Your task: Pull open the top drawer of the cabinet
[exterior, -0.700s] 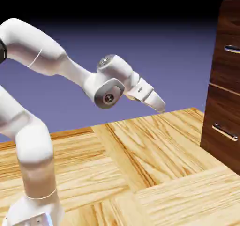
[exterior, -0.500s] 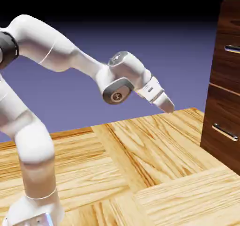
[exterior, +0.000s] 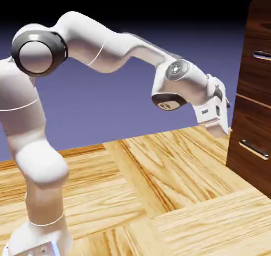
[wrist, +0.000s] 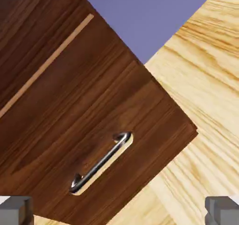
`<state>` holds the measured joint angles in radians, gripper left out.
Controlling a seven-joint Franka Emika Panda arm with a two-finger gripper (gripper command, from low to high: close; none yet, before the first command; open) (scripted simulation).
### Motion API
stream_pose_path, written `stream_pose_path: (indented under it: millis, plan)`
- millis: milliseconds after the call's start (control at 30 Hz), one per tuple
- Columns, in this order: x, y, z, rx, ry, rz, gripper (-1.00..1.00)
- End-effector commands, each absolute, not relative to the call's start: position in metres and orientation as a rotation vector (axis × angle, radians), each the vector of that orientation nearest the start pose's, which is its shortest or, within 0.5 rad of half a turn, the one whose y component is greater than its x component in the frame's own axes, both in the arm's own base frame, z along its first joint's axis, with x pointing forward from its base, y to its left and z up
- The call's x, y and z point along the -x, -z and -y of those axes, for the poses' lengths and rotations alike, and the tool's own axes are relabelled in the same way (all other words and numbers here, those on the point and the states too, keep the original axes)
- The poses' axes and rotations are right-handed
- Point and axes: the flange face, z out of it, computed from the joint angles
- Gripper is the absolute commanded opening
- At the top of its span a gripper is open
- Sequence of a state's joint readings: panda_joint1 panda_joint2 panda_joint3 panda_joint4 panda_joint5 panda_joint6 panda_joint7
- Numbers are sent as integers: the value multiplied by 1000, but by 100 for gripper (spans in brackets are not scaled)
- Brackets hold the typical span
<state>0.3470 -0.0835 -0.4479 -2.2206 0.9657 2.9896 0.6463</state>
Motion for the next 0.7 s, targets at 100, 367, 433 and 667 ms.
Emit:
stream_pose_path:
  millis: [100, 367, 433, 667]
  plan:
    - [-560, -482, 131, 1401, 679, -1778, 100]
    - [-601, -491, 143, 1101, 670, -1833, 100]
    - [-611, -495, 142, 1034, 671, -1829, 100]
    - [-645, -519, 121, 830, 677, -1763, 100]
